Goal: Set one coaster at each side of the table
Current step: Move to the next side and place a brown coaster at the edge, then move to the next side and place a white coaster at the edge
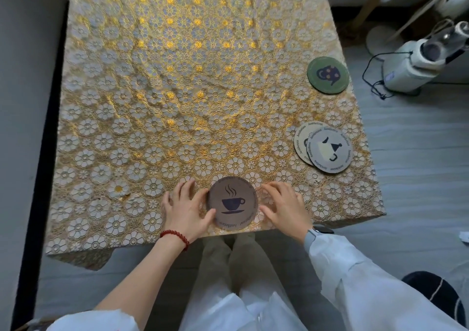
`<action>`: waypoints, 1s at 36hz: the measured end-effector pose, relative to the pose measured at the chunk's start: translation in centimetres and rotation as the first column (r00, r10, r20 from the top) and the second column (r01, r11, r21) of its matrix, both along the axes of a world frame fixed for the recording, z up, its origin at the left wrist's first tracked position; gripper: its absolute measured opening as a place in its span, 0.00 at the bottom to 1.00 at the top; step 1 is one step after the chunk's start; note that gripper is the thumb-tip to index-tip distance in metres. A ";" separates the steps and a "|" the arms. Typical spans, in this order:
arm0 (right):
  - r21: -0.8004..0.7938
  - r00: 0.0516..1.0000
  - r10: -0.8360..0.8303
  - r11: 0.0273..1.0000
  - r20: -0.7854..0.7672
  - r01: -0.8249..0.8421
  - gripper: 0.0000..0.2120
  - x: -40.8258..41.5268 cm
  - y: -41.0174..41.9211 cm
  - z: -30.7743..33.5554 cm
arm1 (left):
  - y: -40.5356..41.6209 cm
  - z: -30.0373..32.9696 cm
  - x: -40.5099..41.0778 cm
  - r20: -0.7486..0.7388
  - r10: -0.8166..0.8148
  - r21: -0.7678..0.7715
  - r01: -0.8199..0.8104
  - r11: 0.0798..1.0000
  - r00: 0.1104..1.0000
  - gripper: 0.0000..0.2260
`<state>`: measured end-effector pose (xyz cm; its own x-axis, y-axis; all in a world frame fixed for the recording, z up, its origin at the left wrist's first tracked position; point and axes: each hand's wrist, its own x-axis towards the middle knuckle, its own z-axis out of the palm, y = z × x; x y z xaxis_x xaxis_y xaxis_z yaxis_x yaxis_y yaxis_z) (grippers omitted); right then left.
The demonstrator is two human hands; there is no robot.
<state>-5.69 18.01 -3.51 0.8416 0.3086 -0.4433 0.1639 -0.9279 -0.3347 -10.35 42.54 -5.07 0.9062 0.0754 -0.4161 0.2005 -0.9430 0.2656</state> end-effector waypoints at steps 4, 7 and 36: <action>0.075 0.988 -0.154 0.985 0.022 0.152 0.20 2.5 -2.1 1.0 | -2.2 1.0 3.6 0.032 0.031 -0.018 -0.031 0.999 0.999 0.23; 0.024 0.977 -0.204 0.979 0.068 0.203 0.20 5.4 -4.5 1.8 | -4.7 1.4 7.0 0.012 -0.045 -0.034 0.046 0.998 0.999 0.27; 0.093 0.935 -0.177 0.983 0.307 0.156 0.14 12.8 -6.5 8.2 | -10.0 3.5 13.8 0.004 0.074 -0.156 -0.073 0.985 0.997 0.26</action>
<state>7.11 11.50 4.74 0.9761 0.1718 -0.1330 0.1153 -0.9284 -0.3532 3.41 32.54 -1.53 0.9047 0.0769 -0.4190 0.2644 -0.8727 0.4106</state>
